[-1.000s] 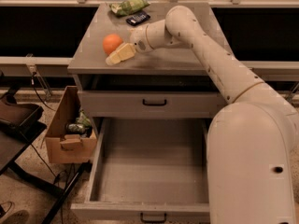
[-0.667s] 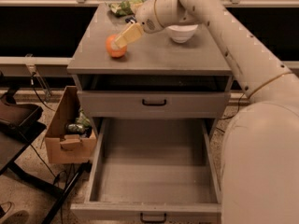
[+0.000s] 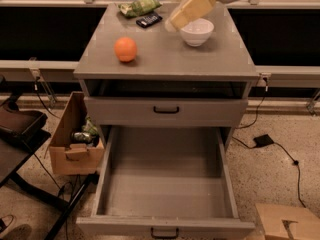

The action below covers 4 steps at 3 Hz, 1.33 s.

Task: Pick orange from middle drawer and place on counter

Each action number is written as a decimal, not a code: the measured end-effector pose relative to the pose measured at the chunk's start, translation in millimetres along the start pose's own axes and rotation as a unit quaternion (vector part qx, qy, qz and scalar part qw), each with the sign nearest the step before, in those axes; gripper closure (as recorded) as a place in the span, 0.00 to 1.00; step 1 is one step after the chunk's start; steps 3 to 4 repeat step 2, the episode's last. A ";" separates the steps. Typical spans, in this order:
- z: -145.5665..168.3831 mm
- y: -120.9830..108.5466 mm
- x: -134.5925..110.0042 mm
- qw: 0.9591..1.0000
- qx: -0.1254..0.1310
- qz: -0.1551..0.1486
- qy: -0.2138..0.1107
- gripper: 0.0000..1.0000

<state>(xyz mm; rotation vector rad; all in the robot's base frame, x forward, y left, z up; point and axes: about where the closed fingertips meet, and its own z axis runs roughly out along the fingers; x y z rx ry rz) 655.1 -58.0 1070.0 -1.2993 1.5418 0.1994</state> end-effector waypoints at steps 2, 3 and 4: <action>-98.6 10.0 70.7 0.971 0.199 0.077 0.104 0.00; -98.6 10.0 70.7 0.971 0.199 0.077 0.104 0.00; -98.6 10.0 70.7 0.971 0.199 0.077 0.104 0.00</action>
Offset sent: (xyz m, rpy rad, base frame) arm -0.0716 -0.1320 -0.1674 -0.0006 0.1078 -0.7031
